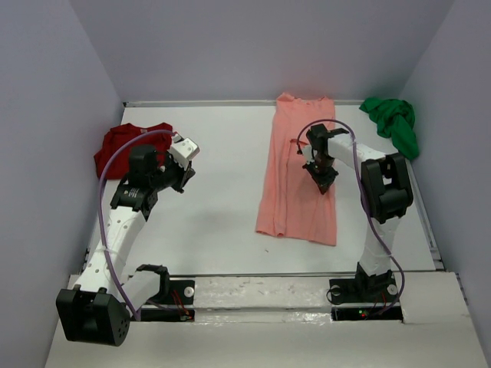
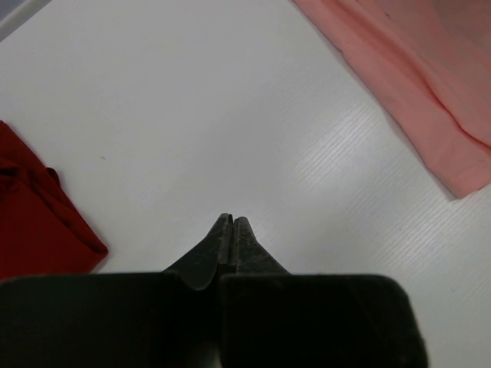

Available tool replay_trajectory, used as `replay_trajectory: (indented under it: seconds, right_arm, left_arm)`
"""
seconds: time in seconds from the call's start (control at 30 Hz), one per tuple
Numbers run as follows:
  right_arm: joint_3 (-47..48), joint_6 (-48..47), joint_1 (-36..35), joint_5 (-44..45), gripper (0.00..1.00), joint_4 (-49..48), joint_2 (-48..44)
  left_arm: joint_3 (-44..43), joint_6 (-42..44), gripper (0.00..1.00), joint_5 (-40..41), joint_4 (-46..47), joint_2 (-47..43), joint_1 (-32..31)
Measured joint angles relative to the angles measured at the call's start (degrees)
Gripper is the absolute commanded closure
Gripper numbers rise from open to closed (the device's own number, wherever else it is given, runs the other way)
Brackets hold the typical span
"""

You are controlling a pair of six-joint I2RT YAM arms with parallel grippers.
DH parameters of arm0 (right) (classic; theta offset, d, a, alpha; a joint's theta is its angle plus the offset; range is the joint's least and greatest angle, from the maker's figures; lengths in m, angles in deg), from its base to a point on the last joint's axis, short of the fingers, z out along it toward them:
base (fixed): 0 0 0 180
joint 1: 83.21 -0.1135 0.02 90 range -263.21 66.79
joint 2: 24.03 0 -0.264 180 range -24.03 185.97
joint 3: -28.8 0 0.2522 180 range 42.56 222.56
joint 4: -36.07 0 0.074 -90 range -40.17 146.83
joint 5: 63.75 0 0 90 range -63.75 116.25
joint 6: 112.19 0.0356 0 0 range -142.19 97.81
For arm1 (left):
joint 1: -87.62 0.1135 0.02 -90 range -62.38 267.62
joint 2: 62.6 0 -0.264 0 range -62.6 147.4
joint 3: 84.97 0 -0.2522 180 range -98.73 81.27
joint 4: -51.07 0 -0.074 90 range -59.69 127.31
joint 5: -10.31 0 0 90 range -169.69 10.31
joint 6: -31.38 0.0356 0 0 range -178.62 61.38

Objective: Fold and stack the t-shirts
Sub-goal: Fold the tshirt

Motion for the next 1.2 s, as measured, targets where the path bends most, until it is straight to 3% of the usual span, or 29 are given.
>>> replay_trajectory:
  seconds: [0.6, 0.93, 1.0, 1.03, 1.07, 1.2]
  right_arm:
    - [1.09, -1.46, -0.24, -6.64, 1.00, 1.84, -3.34]
    - [2.75, -1.99, -0.63, -8.22, 1.00, 1.86, 1.79]
    - [3.41, -2.19, -0.66, -8.57, 1.00, 1.88, 3.28]
    - [3.89, -2.36, -0.68, -8.83, 0.93, 2.03, 4.00]
    - [4.42, -2.49, -0.70, -8.98, 0.78, 2.29, 4.44]
    - [5.05, -2.91, -1.01, -10.10, 0.61, 3.39, 4.81]
  left_arm:
    - [0.00, -0.02, 1.00, 0.00, 0.02, 0.00, 0.04]
    - [0.00, -0.02, 1.00, 0.00, 0.02, -0.04, 0.07]
    - [0.00, -0.02, 0.95, 0.00, 0.02, -0.04, 0.22]
    - [0.00, -0.02, 0.94, 0.00, 0.04, -0.04, 0.33]
    - [0.00, -0.02, 0.94, 0.00, 0.04, -0.07, 0.42]
    - [0.02, -0.02, 0.93, 0.00, 0.15, -0.13, 0.46]
